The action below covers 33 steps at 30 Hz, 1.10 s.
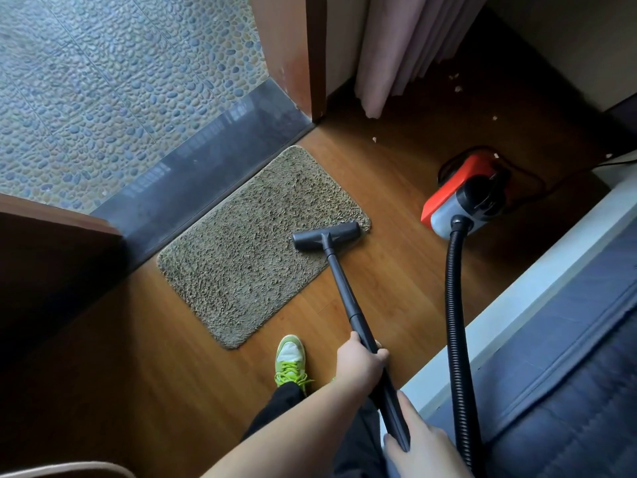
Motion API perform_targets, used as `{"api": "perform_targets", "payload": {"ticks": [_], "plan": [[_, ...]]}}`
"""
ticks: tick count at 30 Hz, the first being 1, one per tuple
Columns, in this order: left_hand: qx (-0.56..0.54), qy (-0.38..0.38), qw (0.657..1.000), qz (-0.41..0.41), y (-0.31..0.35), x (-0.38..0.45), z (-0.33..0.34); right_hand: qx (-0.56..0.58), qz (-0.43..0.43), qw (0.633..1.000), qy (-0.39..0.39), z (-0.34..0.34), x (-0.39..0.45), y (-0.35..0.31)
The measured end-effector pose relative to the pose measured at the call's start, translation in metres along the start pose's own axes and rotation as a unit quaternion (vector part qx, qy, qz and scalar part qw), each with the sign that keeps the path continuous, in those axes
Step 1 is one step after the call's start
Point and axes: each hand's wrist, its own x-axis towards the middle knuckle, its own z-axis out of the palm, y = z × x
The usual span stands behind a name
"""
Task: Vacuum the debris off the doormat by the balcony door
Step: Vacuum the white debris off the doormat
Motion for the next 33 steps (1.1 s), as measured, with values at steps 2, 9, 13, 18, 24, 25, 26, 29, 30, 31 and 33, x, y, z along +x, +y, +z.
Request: {"api": "perform_targets", "payload": {"ticks": [2, 9, 13, 18, 24, 25, 26, 29, 30, 31, 33], "plan": [[0.005, 0.002, 1.000, -0.001, 0.001, 0.002, -0.001, 0.008, -0.001, 1.000, -0.002, -0.001, 0.000, -0.002], [0.011, 0.016, 1.000, -0.002, 0.007, 0.013, -0.009, 0.019, -0.011, 1.000, 0.002, -0.009, 0.006, -0.016], [0.009, 0.026, 1.000, 0.004, 0.010, 0.024, -0.014, 0.025, -0.019, 0.999, 0.019, -0.012, 0.005, -0.027], [0.003, 0.037, 0.999, 0.013, 0.016, 0.032, -0.024, 0.026, -0.030, 0.999, 0.031, -0.017, 0.008, -0.039], [0.020, 0.055, 0.998, 0.027, 0.030, 0.047, -0.045, 0.046, -0.051, 0.997, 0.032, -0.020, 0.020, -0.056], [0.022, 0.056, 0.998, 0.028, 0.030, 0.049, -0.046, 0.040, -0.053, 0.997, 0.034, -0.021, 0.020, -0.058], [0.021, 0.058, 0.998, 0.028, 0.029, 0.051, -0.046, 0.031, -0.055, 0.997, 0.036, -0.021, 0.020, -0.060], [0.022, 0.060, 0.997, 0.032, 0.029, 0.056, -0.047, 0.024, -0.060, 0.997, 0.041, -0.022, 0.022, -0.064], [0.025, 0.062, 0.997, 0.034, 0.030, 0.056, -0.048, 0.022, -0.062, 0.997, 0.043, -0.022, 0.022, -0.065], [0.028, 0.065, 0.997, 0.036, 0.030, 0.057, -0.048, 0.018, -0.062, 0.997, 0.046, -0.022, 0.023, -0.067], [0.035, 0.073, 0.996, 0.041, 0.031, 0.059, -0.050, 0.008, -0.065, 0.997, 0.050, -0.022, 0.025, -0.070]]}}
